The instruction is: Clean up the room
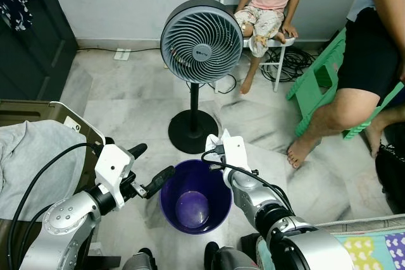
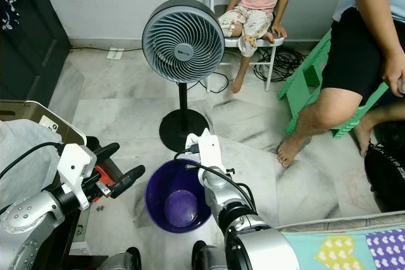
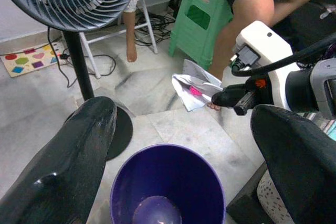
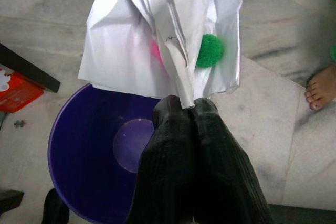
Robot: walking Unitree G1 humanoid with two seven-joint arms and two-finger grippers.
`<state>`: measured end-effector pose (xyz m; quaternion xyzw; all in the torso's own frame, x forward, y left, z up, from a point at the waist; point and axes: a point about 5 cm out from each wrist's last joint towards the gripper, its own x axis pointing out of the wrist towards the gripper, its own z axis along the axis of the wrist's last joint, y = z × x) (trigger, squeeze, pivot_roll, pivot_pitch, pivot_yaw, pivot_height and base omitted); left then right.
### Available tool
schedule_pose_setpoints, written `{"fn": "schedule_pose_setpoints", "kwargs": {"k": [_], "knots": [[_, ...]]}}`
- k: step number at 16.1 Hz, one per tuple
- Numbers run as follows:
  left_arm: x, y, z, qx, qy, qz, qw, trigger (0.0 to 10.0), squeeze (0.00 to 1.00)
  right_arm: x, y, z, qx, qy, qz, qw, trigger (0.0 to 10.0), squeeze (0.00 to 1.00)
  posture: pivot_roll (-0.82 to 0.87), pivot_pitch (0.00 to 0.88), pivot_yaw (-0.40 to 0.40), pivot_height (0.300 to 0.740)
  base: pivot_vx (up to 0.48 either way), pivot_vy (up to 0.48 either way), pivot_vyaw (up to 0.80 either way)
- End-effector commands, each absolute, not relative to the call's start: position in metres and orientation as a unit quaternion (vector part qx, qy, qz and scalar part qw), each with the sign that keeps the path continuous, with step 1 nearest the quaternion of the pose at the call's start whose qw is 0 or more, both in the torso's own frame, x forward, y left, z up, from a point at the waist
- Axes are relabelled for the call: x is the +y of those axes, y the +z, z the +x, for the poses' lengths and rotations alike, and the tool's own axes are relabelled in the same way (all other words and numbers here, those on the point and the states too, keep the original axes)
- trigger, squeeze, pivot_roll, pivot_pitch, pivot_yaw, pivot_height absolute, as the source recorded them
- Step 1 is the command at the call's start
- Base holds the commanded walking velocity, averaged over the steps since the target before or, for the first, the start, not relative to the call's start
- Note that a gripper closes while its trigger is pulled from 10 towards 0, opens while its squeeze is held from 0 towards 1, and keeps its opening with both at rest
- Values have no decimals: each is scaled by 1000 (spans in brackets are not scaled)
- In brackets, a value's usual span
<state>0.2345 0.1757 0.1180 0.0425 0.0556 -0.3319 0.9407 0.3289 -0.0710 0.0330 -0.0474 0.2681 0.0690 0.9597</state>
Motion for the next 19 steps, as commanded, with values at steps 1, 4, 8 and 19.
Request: {"fn": "schedule_pose_setpoints", "kwargs": {"k": [1,4,8,19], "knots": [[175,120,233,57,-336,47,939,10000,0,-73,27,325,282,67,-45,956,10000,0,115,234,-62,740,0,0,0],[175,120,235,56,-331,46,941,10000,0,-74,28,326,277,65,-37,958,10000,1000,115,232,-61,740,0,0,0],[175,120,237,55,-330,47,941,10000,0,-74,30,327,273,62,-35,959,10000,1000,115,228,-59,740,0,0,0],[164,120,241,35,-334,30,941,10000,0,-87,96,352,63,103,-24,992,10000,1000,42,117,-62,740,0,0,0]]}}
